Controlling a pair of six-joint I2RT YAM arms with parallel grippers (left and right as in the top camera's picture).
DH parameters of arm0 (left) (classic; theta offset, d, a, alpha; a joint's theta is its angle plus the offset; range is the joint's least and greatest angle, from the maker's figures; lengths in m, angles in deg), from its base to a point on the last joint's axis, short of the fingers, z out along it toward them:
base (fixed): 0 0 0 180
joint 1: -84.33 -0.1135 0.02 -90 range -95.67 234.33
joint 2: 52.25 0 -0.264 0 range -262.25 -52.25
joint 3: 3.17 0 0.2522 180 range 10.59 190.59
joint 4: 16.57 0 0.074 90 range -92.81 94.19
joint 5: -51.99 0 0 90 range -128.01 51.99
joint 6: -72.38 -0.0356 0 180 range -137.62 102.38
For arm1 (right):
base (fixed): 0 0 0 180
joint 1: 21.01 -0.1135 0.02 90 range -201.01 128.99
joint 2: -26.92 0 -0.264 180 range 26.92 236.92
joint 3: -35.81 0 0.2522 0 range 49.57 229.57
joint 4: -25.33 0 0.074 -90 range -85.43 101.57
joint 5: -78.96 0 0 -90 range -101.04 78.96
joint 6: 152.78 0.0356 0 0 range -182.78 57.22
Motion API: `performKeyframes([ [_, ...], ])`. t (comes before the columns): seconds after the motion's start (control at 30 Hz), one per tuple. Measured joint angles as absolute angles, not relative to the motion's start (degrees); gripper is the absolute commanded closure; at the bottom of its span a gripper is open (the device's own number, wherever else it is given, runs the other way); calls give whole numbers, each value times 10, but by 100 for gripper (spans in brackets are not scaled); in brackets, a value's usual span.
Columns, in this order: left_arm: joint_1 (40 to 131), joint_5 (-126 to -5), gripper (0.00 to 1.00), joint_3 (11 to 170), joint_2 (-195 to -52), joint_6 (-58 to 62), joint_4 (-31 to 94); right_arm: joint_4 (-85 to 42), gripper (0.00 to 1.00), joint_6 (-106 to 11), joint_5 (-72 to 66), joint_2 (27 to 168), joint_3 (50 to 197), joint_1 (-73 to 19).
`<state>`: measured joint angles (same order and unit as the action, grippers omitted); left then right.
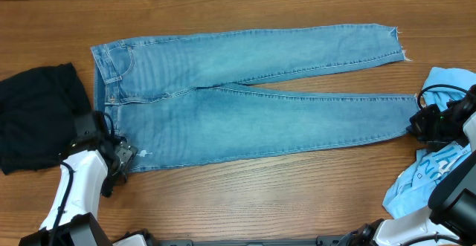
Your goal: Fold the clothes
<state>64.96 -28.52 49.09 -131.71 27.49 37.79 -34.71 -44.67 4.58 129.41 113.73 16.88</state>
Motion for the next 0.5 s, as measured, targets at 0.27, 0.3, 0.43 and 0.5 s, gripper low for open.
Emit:
performKeyframes([
  [0.27,629,-283,39,468,-1317,273,299,-347,96,-448,46,1294,1137,169],
  [0.3,629,-283,39,468,-1317,273,299,-347,96,-448,46,1294,1137,169],
  [0.43,629,-283,35,467,-1317,273,296,-347,96,-448,46,1294,1137,169],
  [0.5,629,-283,36,456,-1317,273,275,-347,96,-448,46,1294,1137,169],
])
